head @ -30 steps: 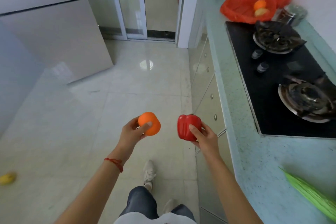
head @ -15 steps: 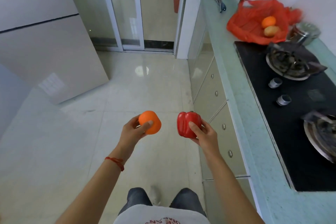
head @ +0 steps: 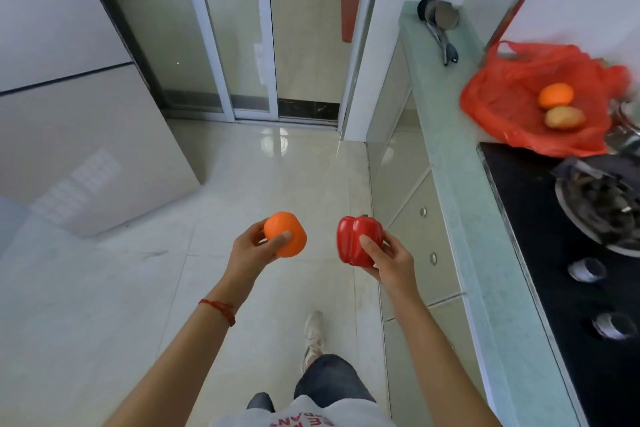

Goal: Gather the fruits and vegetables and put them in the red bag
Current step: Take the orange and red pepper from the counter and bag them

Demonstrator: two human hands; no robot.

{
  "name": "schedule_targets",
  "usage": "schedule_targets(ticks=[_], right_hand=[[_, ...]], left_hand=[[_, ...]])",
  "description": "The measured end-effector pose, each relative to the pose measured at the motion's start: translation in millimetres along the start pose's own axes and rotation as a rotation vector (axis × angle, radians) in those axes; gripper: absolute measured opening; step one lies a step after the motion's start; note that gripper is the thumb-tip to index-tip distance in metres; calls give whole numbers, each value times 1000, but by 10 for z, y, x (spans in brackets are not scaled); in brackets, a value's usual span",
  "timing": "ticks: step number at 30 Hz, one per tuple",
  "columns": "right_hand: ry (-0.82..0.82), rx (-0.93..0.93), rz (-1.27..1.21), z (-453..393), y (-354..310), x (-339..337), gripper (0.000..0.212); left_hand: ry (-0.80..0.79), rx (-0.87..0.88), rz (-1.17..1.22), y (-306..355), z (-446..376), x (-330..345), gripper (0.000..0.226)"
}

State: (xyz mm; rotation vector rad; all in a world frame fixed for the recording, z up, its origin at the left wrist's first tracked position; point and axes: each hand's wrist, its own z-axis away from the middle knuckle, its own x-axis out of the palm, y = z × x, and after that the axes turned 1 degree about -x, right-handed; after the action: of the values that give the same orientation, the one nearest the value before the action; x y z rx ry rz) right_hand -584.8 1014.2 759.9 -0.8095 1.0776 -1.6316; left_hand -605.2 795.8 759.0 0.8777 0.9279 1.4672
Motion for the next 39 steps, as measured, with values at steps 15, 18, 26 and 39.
schedule_targets(ticks=[15,18,26,39], right_hand=[[-16,28,-55,-2208,-1031,550,53],[9,28,-57,-2627,-1136,730,50],[86,32,-135,-3621,-1506,1210,50],[216,42,-159,-4662,-1893,1281,48]], left_hand=[[4,-17,-2,1064,-2152,387,43],[-43,-28,-15,1237,-2668,385,70],[-120,-15,-98,1821,-3975,368,52],[-228,-40,-201,2312,-5194,854,47]])
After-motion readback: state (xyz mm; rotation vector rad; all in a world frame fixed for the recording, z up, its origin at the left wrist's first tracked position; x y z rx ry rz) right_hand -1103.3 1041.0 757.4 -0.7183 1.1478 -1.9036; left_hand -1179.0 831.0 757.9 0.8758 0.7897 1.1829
